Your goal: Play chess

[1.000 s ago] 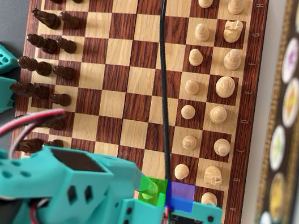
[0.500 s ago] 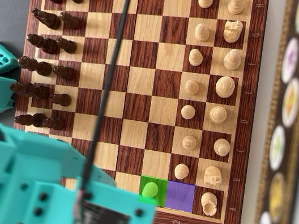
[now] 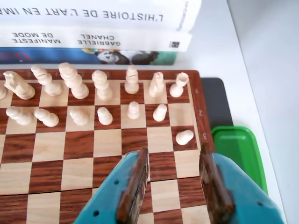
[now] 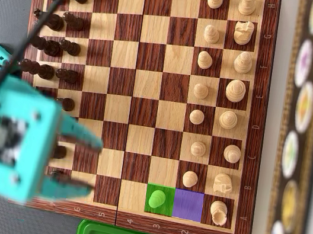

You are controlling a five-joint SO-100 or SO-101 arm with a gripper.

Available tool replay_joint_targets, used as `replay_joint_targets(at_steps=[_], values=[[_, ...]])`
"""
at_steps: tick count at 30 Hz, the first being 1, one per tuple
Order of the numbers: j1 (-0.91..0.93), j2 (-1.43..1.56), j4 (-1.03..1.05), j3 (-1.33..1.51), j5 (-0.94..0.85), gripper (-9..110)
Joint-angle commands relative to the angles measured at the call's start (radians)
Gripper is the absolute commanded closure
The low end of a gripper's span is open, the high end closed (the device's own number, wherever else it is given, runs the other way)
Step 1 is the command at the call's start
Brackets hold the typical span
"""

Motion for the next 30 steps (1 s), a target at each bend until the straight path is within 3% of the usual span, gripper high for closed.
replay_joint_targets(at_steps=[1, 13, 30], values=[[-0.032, 0.138, -0.097, 0.087, 0.009, 85], [-0.140, 0.472, -0.371, 0.362, 0.009, 85], [-0.219, 0.822, -1.009, 0.733, 0.006, 85]])
